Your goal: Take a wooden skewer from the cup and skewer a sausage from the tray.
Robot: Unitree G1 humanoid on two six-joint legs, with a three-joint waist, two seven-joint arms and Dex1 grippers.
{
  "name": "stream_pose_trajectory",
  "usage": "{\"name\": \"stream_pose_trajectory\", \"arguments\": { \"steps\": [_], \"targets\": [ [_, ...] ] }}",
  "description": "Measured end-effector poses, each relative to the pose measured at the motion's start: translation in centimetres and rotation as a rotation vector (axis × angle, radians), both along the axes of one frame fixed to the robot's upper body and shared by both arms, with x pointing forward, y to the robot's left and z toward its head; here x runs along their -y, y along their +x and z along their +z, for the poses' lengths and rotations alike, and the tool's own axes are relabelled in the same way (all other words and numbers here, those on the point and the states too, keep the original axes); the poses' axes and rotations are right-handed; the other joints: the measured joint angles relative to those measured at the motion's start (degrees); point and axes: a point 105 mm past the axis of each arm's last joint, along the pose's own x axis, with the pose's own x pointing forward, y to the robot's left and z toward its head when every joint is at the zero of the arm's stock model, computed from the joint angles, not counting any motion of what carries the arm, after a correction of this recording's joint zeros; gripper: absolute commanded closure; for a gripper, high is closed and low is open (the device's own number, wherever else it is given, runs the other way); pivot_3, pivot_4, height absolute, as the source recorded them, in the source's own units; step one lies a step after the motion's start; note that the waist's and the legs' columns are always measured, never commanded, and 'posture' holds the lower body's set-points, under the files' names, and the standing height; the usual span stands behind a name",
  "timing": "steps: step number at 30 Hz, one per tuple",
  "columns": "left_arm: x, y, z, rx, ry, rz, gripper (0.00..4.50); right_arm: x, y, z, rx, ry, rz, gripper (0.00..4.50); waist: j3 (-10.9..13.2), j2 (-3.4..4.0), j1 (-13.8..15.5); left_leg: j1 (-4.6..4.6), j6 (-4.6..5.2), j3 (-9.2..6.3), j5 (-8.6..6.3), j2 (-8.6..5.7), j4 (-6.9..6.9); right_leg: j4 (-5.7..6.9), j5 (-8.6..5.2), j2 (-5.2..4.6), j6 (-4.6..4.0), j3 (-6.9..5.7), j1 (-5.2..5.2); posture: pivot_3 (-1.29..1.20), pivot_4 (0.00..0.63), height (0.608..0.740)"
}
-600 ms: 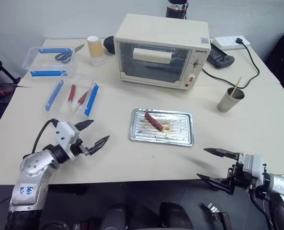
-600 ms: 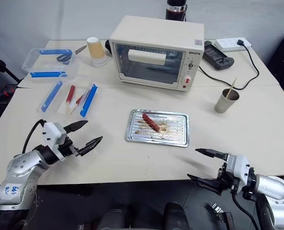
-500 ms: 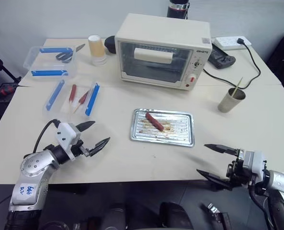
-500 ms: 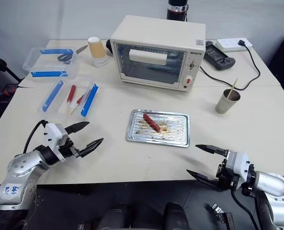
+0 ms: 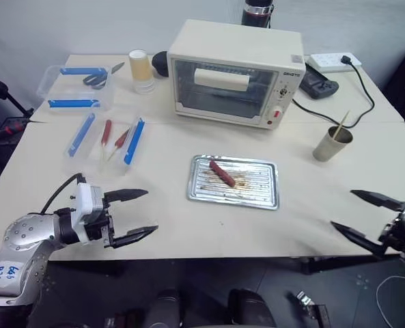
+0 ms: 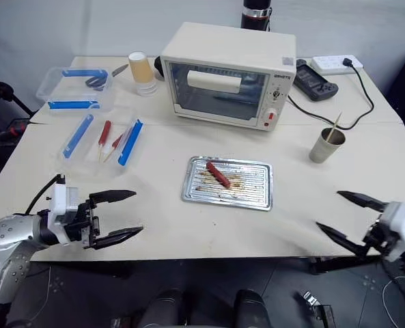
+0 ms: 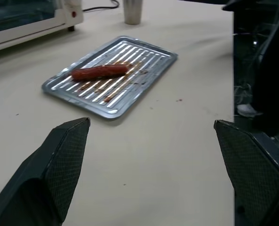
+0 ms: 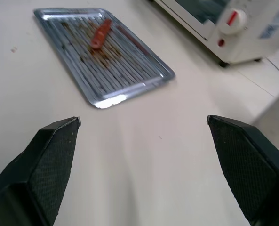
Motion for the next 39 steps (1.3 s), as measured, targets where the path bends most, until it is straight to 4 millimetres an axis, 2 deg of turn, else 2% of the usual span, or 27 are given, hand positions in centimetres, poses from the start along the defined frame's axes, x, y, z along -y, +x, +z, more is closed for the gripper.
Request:
{"name": "stream_pose_trajectory", "arguments": {
  "steps": [4,8,10,12,16,18,21,23,26,31,39],
  "targets": [
    [0.3,0.0,0.5,0.001,-0.03,-0.024,0.03,1.6,1.2,1.0,0.011,0.022,-0.044,0.0,0.0,0.03,-0.2,0.0,-0.01,-0.01,0.0,0.01,0.01,0.01,0.0,0.01,0.0,0.02,-0.01,0.0,0.15,0.74],
    [1.2,1.3,2.3,0.068,-0.121,-0.001,0.03,2.1,3.7,4.5,0.067,0.082,-0.077,0.0,0.0,0.24,-0.2,0.0,0.0,-0.03,0.0,0.02,0.04,0.07,0.0,-0.01,0.0,0.04,-0.03,0.0,0.15,0.74],
    [1.8,1.8,2.6,0.075,-0.158,0.012,0.03,1.9,5.5,6.4,0.039,0.074,-0.088,0.0,0.0,0.35,-0.2,-0.02,0.01,0.0,0.0,0.01,0.05,0.07,0.01,-0.06,0.01,0.06,-0.06,0.0,0.15,0.74],
    [2.6,2.0,2.7,0.069,-0.182,0.008,0.03,1.4,8.2,8.5,-0.011,0.068,-0.118,0.0,0.1,0.38,-0.8,-0.02,0.0,0.05,0.0,-0.01,0.07,0.06,0.01,-0.05,0.01,0.05,-0.06,0.0,0.15,0.74],
    [3.8,2.2,3.0,0.065,-0.196,-0.021,0.03,1.5,12.0,10.6,-0.081,0.061,-0.219,0.0,0.1,0.41,-1.3,-0.15,-0.02,0.37,-0.01,-0.02,0.04,0.02,-0.01,0.02,-0.02,0.0,-0.15,0.0,0.15,0.74],
    [4.0,2.3,3.2,0.062,-0.206,-0.021,0.03,1.6,13.5,11.0,-0.132,0.101,-0.268,0.0,0.1,0.44,-1.3,-0.23,-0.02,0.39,-0.01,-0.04,0.02,-0.05,-0.01,0.01,-0.02,-0.03,-0.18,0.0,0.15,0.74],
    [4.6,2.5,3.4,0.059,-0.223,-0.029,0.03,0.4,15.7,11.0,-0.213,0.142,-0.28,0.0,0.1,0.45,-1.5,-0.23,-0.01,0.49,-0.01,-0.05,0.04,-0.06,0.0,0.01,0.0,0.01,-0.22,0.0,0.15,0.74],
    [5.0,2.4,3.4,0.061,-0.231,-0.031,0.03,-0.1,16.9,10.6,-0.236,0.157,-0.296,0.0,0.1,0.46,-1.5,-0.24,-0.02,0.47,-0.01,-0.04,0.03,-0.04,0.0,0.02,0.0,0.0,-0.22,0.0,0.15,0.74],
    [5.2,2.4,3.5,0.071,-0.248,-0.017,0.03,0.2,18.3,9.8,-0.245,0.194,-0.373,0.0,0.1,0.46,-1.3,-0.31,-0.02,0.46,-0.01,-0.05,0.05,-0.04,0.0,0.02,0.0,0.01,-0.28,0.0,0.15,0.74],
    [5.1,2.5,3.2,0.066,-0.256,0.019,0.03,1.0,19.4,8.8,-0.241,0.209,-0.468,0.0,0.1,0.47,-1.5,-0.32,-0.02,0.5,-0.01,-0.06,0.04,0.0,0.0,0.02,0.0,0.01,-0.33,0.0,0.15,0.74],
    [5.1,2.4,3.2,0.075,-0.26,0.033,0.03,0.3,20.2,8.3,-0.237,0.257,-0.485,0.0,0.1,0.5,-1.6,-0.34,-0.02,0.56,-0.01,-0.04,0.04,0.06,0.0,0.02,0.0,0.07,-0.42,0.0,0.15,0.74]
  ]
}}
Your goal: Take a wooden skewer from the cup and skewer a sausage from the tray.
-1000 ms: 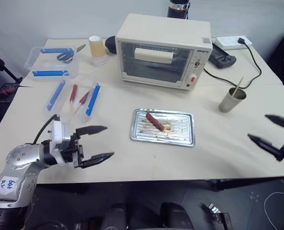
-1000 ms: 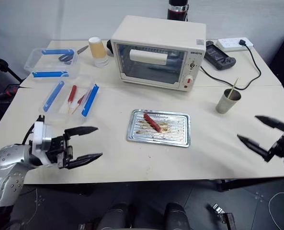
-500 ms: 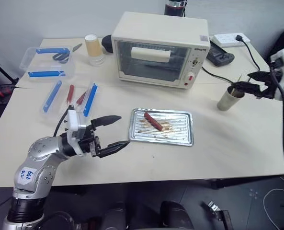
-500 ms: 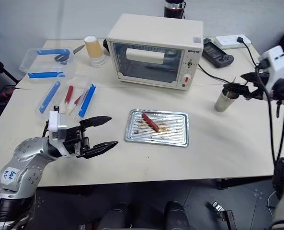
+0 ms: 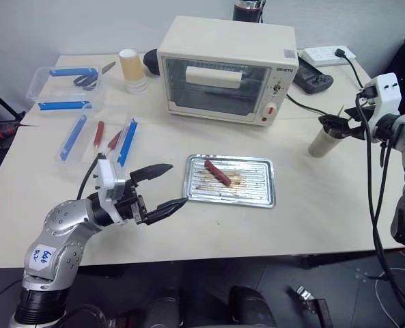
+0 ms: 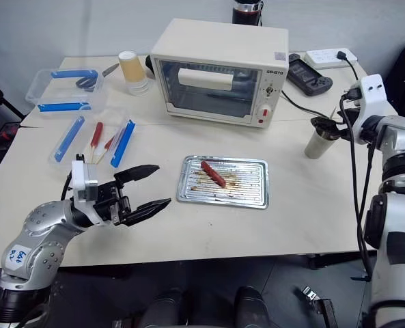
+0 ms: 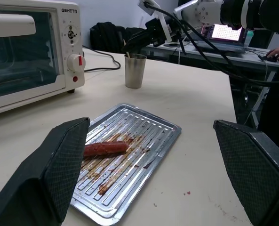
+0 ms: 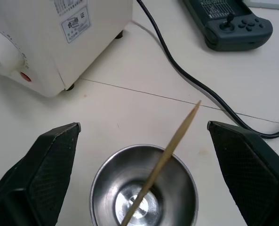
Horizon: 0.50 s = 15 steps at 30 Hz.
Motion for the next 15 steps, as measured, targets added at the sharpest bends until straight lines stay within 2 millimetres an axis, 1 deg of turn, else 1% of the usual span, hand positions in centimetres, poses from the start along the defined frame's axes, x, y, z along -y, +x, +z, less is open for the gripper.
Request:
{"name": "stream_pose_trajectory", "arguments": {
  "steps": [2,4,5,7,8,11,15],
  "targets": [
    [-0.03,0.01,0.0,0.001,-0.001,0.003,0.0,0.18,0.04,-0.11,0.003,0.005,-0.014,0.37,0.0,0.0,0.1,0.0,0.0,0.0,0.0,0.0,0.0,0.0,0.0,0.0,0.0,0.01,0.0,0.0,0.15,0.74],
    [-0.05,0.05,0.01,0.002,-0.001,0.008,0.0,0.32,0.1,-0.21,0.005,-0.001,-0.028,0.89,0.0,0.0,0.0,0.0,0.0,0.0,0.0,-0.01,0.0,0.0,0.0,0.0,0.0,0.02,0.0,0.0,0.15,0.74],
    [-0.05,0.06,0.01,0.002,-0.001,0.009,0.0,0.37,0.13,-0.21,0.007,-0.003,-0.034,1.32,0.0,0.0,0.0,0.0,0.0,0.01,0.0,0.0,0.0,0.01,0.0,0.0,0.0,0.02,-0.01,0.0,0.15,0.74],
    [-0.06,0.07,0.0,0.004,0.0,0.01,0.0,0.44,0.16,-0.16,0.012,0.002,-0.041,1.93,0.0,0.01,-0.1,0.0,0.0,0.02,0.0,0.0,-0.01,0.01,0.0,0.0,0.0,0.02,-0.03,0.0,0.15,0.74],
    [-0.06,0.08,0.0,0.006,0.002,0.012,0.0,0.44,0.18,-0.13,0.015,0.006,-0.043,2.17,0.0,0.01,-0.1,0.0,0.0,0.04,0.0,0.0,-0.01,0.01,0.0,0.0,0.0,0.02,-0.03,0.0,0.15,0.74],
    [-0.06,0.1,0.0,0.013,0.007,0.015,0.0,0.32,0.31,-0.06,0.026,0.015,-0.048,3.22,0.0,0.01,-0.1,0.0,0.0,0.05,0.0,0.0,-0.01,0.01,0.0,0.0,0.0,0.03,-0.03,0.0,0.15,0.74],
    [0.07,0.08,-0.05,0.016,0.008,0.011,0.0,0.02,0.49,-0.01,0.039,0.023,-0.044,4.46,0.0,0.01,-0.1,0.0,0.0,0.05,0.0,0.0,-0.01,0.01,0.0,0.0,0.0,0.04,-0.03,0.0,0.15,0.74]
  ]
}}
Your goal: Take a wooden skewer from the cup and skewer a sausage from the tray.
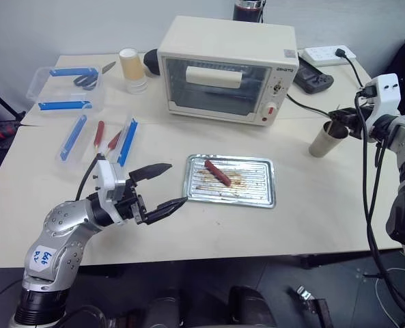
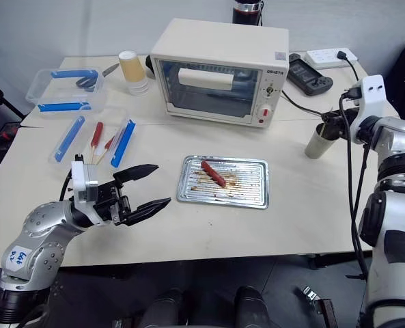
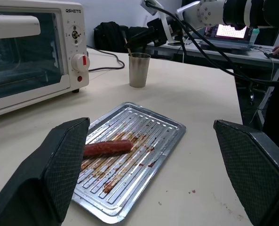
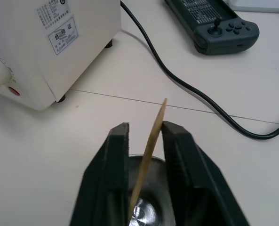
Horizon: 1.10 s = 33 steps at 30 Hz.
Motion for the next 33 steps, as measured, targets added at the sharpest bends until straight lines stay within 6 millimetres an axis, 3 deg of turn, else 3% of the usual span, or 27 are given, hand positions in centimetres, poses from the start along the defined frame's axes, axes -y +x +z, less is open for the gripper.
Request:
{"name": "stream_pose_trajectory", "arguments": {
  "steps": [14,16,21,25,28,30,33],
  "targets": [
    [0.1,0.1,0.0,0.021,-0.002,-0.002,0.0,-0.2,-0.8,1.0,0.018,0.05,0.09,4.46,0.0,0.03,0.2,-0.02,0.0,0.03,0.0,0.0,0.0,0.01,0.0,0.0,0.0,0.03,-0.03,0.0,0.15,0.74],
    [0.0,0.2,-0.1,0.017,-0.004,-0.002,0.0,0.2,-1.5,2.7,0.029,0.063,0.122,4.46,0.1,0.15,0.2,-0.14,0.01,0.08,0.0,0.0,0.01,0.03,0.0,-0.01,0.01,0.09,-0.19,0.0,0.15,0.74],
    [0.2,0.8,0.3,0.03,-0.038,-0.004,0.0,0.1,-4.0,9.4,0.143,0.098,0.23,4.46,0.1,0.16,0.2,-0.38,0.0,0.24,0.0,0.05,0.01,0.14,0.01,0.04,0.01,0.17,-0.56,0.0,0.15,0.74],
    [0.9,1.4,1.0,0.051,-0.089,-0.014,0.0,-1.8,-5.6,11.7,0.157,0.226,0.346,4.46,0.1,0.16,0.2,-0.37,0.01,0.35,0.0,0.05,0.03,0.17,0.01,0.04,0.02,0.24,-0.59,0.0,0.15,0.74],
    [2.1,2.1,1.4,0.058,-0.148,-0.033,0.0,-4.7,-6.6,13.3,0.193,0.383,0.457,4.46,0.1,0.11,0.3,-0.36,0.01,0.33,0.0,0.07,0.04,0.24,0.02,0.04,0.02,0.22,-0.59,0.0,0.15,0.74],
    [3.0,2.9,1.9,0.07,-0.193,-0.034,0.0,-7.3,-6.6,12.6,0.193,0.498,0.534,4.46,0.0,-0.01,0.3,-0.36,0.0,0.32,0.0,0.07,0.09,0.29,0.04,0.04,0.03,0.19,-0.58,0.0,0.15,0.74],
    [5.2,3.9,2.7,0.104,-0.246,-0.056,0.0,-11.8,-6.3,9.2,0.115,0.708,0.619,4.46,0.0,-0.08,0.4,-0.41,0.0,0.29,0.0,0.05,0.15,0.35,0.05,0.03,0.04,0.17,-0.61,0.0,0.15,0.74]
  ]
}}
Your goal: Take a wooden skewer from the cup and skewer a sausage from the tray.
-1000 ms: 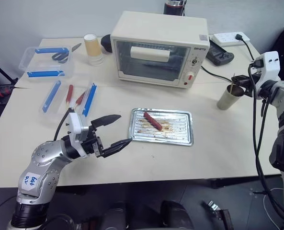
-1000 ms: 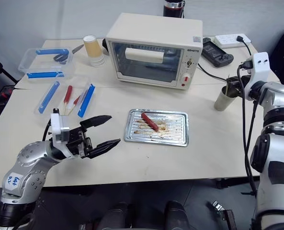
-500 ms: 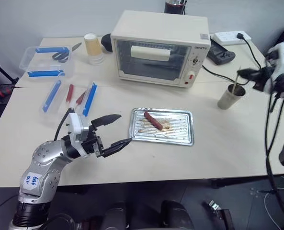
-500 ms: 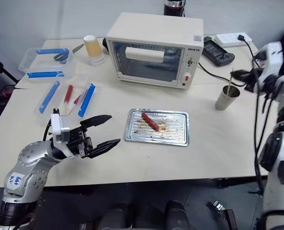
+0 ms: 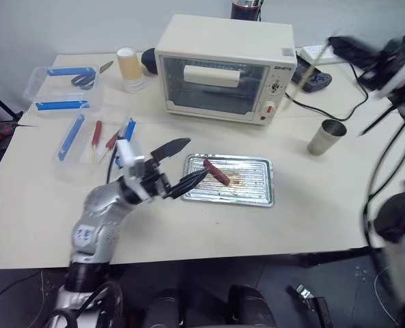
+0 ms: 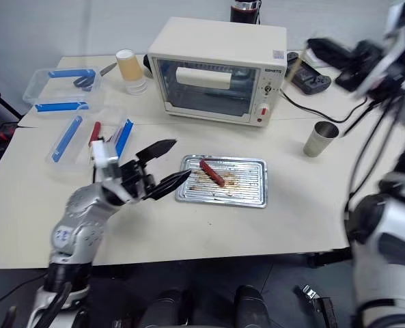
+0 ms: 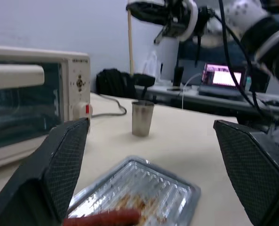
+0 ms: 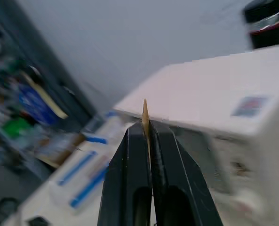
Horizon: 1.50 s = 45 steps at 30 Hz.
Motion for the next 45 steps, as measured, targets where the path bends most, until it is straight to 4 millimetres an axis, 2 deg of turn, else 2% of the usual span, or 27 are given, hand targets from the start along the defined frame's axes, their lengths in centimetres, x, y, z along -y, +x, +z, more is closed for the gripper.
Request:
{"name": "stream_pose_trajectory", "arguments": {
  "steps": [3,9,13,17,23,26,38,45],
  "targets": [
    [1.2,0.7,0.9,0.047,-0.034,0.015,0.0,-2.8,-0.2,-2.8,-0.096,0.086,0.043,4.46,0.0,0.02,0.4,-0.34,0.01,-0.08,0.01,-0.04,0.02,0.01,0.0,0.0,0.0,-0.06,-0.28,0.0,0.15,0.74],
    [2.2,1.9,2.1,0.106,-0.079,0.062,0.0,-5.6,-2.1,-3.2,-0.107,0.184,0.071,4.46,0.0,0.02,0.6,-0.33,0.01,-0.04,0.01,-0.04,0.01,0.03,0.0,0.0,0.0,-0.16,-0.31,0.0,0.15,0.74],
    [2.3,2.4,2.4,0.117,-0.099,0.093,0.0,-6.3,-2.2,-3.7,-0.15,0.258,0.071,4.46,0.0,0.02,0.4,-0.31,0.02,-0.02,0.03,-0.04,0.02,0.06,0.0,0.0,0.0,-0.14,-0.3,0.0,0.15,0.74],
    [2.7,2.9,2.4,0.114,-0.123,0.113,0.0,-6.7,-2.6,-3.2,-0.157,0.323,0.077,4.46,0.0,0.02,0.0,-0.32,0.02,-0.04,0.03,-0.04,0.0,0.05,0.0,0.0,0.0,-0.16,-0.3,0.0,0.15,0.74],
    [3.6,3.2,3.9,0.148,-0.176,0.124,0.0,-7.0,-2.8,-3.9,-0.204,0.37,0.064,4.46,0.0,0.02,-0.2,-0.31,0.03,-0.03,0.03,-0.04,-0.01,0.04,0.0,0.0,0.0,-0.15,-0.3,0.0,0.15,0.74],
    [4.0,3.2,4.0,0.156,-0.184,0.123,0.6,-7.7,-3.2,-4.0,-0.215,0.382,0.086,4.5,0.0,0.02,-0.3,-0.31,0.03,-0.04,0.03,-0.03,-0.04,0.03,0.0,0.0,0.0,-0.16,-0.3,0.0,0.15,0.74],
    [4.7,3.3,3.7,0.141,-0.188,0.121,4.33,-8.4,-4.2,-3.6,-0.247,0.419,0.129,4.5,0.0,0.02,-0.2,-0.32,0.05,-0.03,0.03,-0.03,-0.02,-0.01,0.0,0.0,0.0,-0.14,-0.3,0.0,0.15,0.74],
    [4.7,3.3,3.7,0.141,-0.194,0.122,4.42,-8.3,-4.5,-3.6,-0.27,0.441,0.135,4.5,0.0,0.02,-0.1,-0.32,0.05,-0.04,0.02,-0.02,-0.02,-0.03,0.0,0.0,0.0,-0.15,-0.3,0.0,0.15,0.74]
  ]
}}
